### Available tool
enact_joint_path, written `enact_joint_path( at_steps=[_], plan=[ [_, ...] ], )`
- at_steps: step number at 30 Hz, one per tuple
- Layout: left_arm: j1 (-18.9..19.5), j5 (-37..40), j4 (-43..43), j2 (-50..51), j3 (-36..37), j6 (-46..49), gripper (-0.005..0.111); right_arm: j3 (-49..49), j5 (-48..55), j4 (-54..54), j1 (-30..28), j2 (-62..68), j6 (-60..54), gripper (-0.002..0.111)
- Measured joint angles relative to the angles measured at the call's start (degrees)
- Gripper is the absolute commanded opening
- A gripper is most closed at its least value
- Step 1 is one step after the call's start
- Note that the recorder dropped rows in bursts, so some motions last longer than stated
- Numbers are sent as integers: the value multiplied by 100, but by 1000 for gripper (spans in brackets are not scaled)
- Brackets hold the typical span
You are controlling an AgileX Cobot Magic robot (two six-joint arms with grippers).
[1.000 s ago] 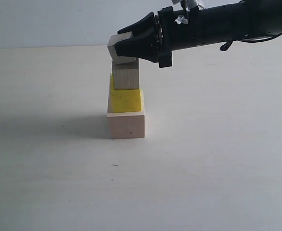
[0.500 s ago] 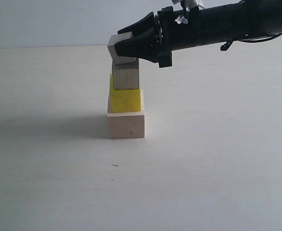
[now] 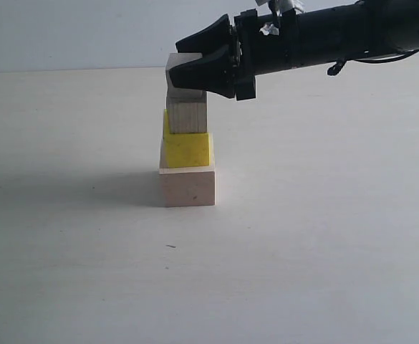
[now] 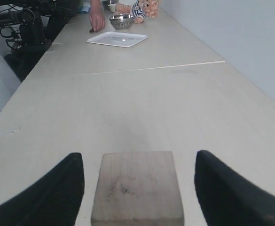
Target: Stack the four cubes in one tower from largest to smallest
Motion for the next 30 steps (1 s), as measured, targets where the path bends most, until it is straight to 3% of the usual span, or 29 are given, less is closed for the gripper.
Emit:
enact_joint_path(
  at_steps=[13, 17, 23, 26, 30],
  plan=[
    [0, 0, -14, 0, 0, 0, 0, 0, -339, -10, -180, -776, 983, 62],
    [0, 0, -14, 0, 0, 0, 0, 0, -684, -10, -392, -1233, 1539, 46],
    [0, 0, -36, 0, 0, 100, 0, 0, -1097, -434, -622, -2011, 2110, 3],
    [0, 0, -36, 0, 0, 276, 0, 0, -1311, -993, -636, -2381, 2533, 0],
    [0, -65, 44, 0, 0, 338, 0, 0, -2216, -1747, -636, -2732, 4049, 0]
  ],
)
